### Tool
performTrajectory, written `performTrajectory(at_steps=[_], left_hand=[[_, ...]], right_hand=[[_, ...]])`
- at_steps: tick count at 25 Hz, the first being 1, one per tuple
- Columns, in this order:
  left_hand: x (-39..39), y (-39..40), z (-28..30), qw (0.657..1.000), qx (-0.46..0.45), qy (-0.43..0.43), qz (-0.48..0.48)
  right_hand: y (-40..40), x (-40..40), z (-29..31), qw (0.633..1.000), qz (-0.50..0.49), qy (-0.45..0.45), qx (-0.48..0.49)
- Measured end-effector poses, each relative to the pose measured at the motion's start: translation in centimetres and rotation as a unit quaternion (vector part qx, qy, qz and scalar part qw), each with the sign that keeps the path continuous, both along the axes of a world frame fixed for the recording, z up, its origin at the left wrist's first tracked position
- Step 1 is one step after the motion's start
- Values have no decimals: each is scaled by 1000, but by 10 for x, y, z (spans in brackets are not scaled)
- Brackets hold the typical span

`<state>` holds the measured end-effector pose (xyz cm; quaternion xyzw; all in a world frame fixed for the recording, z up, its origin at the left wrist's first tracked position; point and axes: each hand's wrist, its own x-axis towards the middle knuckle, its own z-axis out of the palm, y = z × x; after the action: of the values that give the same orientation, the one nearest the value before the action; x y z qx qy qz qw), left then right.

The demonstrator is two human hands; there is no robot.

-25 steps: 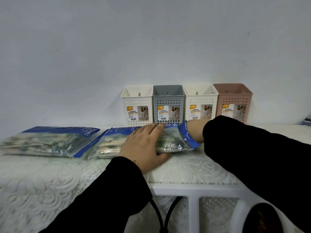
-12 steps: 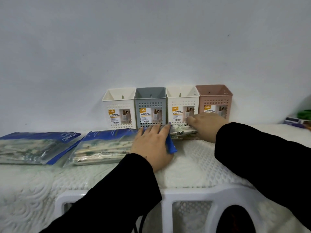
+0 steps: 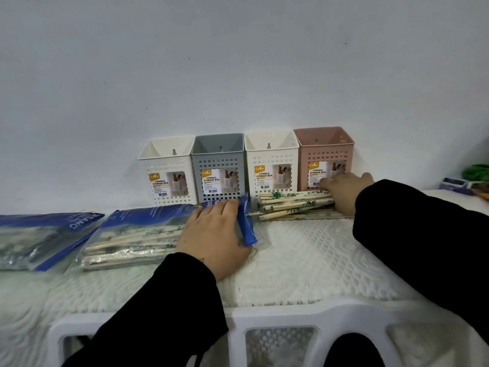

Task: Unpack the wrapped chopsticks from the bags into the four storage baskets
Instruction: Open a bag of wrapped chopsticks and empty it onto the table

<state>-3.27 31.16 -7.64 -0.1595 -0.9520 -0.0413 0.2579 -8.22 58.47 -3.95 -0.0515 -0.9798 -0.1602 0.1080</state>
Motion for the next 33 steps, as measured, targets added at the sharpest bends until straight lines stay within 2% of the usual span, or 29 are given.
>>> performTrajectory(at_steps=[4,7,10,12,14,17,19,22,24,29,31,33], left_hand=[[1,-1,0,1000,-2,-6,-2],[1,-1,0,1000,-1,-12,-2],[2,-1,0,1000,5,-16,-2],[3,-1,1,1000,10,-13,-3],[5,-2,3,1000,10,-11,-10],[11,-11,8,999,10,-21,-38],[14,-32,13,998,-9,-34,-47],[12,-78,21,997,-58,-50,-22],[11,-105,19,997,-46,-58,-3],[12,-120,8,998,19,-62,-10],[10,-120,7,998,30,-59,-13],[9,-120,6,998,37,-45,-22]], right_hand=[[-18,13,22,991,-29,-132,-9],[-28,24,34,985,-21,-159,-69],[-40,30,23,979,73,-114,-155],[-51,32,6,973,123,-116,-159],[-56,29,-7,975,118,-131,-135],[-51,28,-11,984,57,-132,-107],[-58,31,-7,987,73,-85,-115],[-89,35,3,963,195,37,-180],[-116,28,5,959,237,37,-150],[-152,9,-1,984,178,-23,-5],[-158,6,3,982,187,21,6],[-169,9,13,976,208,61,-26]])
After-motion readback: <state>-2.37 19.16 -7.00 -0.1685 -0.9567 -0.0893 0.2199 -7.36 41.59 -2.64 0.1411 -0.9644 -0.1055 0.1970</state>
